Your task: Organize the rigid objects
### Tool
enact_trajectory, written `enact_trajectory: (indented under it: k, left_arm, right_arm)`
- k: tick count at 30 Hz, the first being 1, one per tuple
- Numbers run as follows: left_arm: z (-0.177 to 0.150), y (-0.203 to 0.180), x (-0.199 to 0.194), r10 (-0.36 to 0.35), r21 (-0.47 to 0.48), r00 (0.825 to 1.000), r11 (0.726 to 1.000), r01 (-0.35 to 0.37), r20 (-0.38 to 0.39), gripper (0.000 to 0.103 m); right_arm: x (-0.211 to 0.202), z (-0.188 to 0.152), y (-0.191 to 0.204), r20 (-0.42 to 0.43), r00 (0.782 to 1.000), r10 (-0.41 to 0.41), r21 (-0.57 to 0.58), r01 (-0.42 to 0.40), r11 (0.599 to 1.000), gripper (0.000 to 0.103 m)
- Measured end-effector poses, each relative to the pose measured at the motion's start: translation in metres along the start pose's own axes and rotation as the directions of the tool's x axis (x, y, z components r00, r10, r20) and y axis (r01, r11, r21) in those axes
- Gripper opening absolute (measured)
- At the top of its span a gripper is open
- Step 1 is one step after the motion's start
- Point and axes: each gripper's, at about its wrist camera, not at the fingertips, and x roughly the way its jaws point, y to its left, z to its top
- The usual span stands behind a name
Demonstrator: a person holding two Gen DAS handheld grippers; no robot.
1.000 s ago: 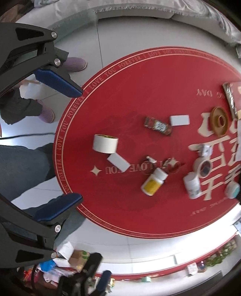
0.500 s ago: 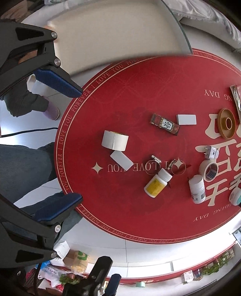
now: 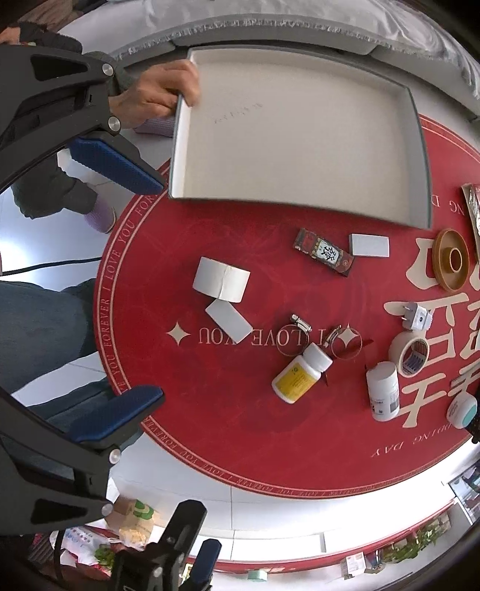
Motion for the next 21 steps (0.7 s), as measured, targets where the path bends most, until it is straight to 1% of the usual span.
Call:
enact_trajectory:
  k: [4,7,11,16,18,21]
  left_arm:
    - [0.002,-0.001,0.017,0.022,0.008,0.999,1.000,-0.022,0.025,0.103]
    - [-0.001,0.000,0.028,0.038,0.022,0.997,0.999,-0.039,0.064,0.103]
    - [-0.006,0.003,0.046,0.028,0.041,0.998,0.999,-0.030,0.052,0.103]
    - [0.000,-0.003,0.068,0.049,0.071,0.998,0.996,-0.052,0.043,0.103]
    - [0.005,-0.009,0.079,0.064,0.083,0.997,0.994,-0.068,0.051,0.103]
    - [0.012,-0.020,0.091,0.101,0.127,0.992,0.986,-0.110,0.072,0.103]
  right_arm:
    - [0.018,0.008,-0.003,0.000,1.000,0.019,0.019,-0.019,1.000,0.102]
    - [0.035,0.017,-0.006,-0.003,1.000,0.018,0.028,-0.018,0.999,0.102]
    - [0.057,0.023,-0.009,-0.023,0.999,0.039,0.049,-0.038,0.998,0.102]
    - [0.077,0.027,-0.006,-0.035,0.999,0.031,0.013,-0.031,0.999,0.102]
    - [0.084,0.029,-0.005,-0.038,0.999,0.027,-0.004,-0.027,1.000,0.102]
    - [0.091,0.034,-0.004,-0.048,0.998,0.037,-0.007,-0.037,0.999,0.102]
